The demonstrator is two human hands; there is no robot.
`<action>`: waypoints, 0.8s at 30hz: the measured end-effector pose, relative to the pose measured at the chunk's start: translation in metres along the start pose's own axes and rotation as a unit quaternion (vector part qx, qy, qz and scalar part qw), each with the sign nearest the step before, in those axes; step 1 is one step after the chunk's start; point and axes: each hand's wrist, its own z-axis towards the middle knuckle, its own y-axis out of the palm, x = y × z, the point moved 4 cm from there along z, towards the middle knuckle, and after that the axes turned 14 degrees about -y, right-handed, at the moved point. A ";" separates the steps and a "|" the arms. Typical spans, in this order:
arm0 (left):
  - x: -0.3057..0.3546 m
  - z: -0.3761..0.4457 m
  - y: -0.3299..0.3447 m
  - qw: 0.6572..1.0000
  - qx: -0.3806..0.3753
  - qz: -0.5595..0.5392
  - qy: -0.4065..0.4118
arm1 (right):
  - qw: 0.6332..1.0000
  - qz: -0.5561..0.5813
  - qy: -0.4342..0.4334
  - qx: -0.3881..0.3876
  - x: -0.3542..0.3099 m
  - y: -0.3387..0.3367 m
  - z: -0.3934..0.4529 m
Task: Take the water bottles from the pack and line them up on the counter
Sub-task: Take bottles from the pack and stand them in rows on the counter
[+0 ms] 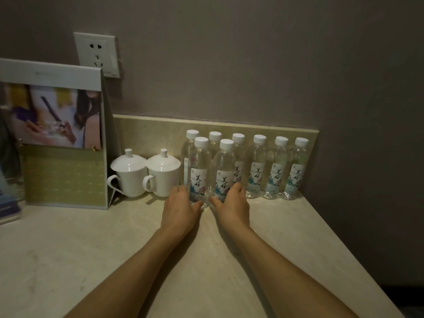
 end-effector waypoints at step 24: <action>0.002 0.004 0.006 1.000 0.009 -0.002 0.024 | 0.999 -0.032 -0.018 0.001 0.005 0.000 0.004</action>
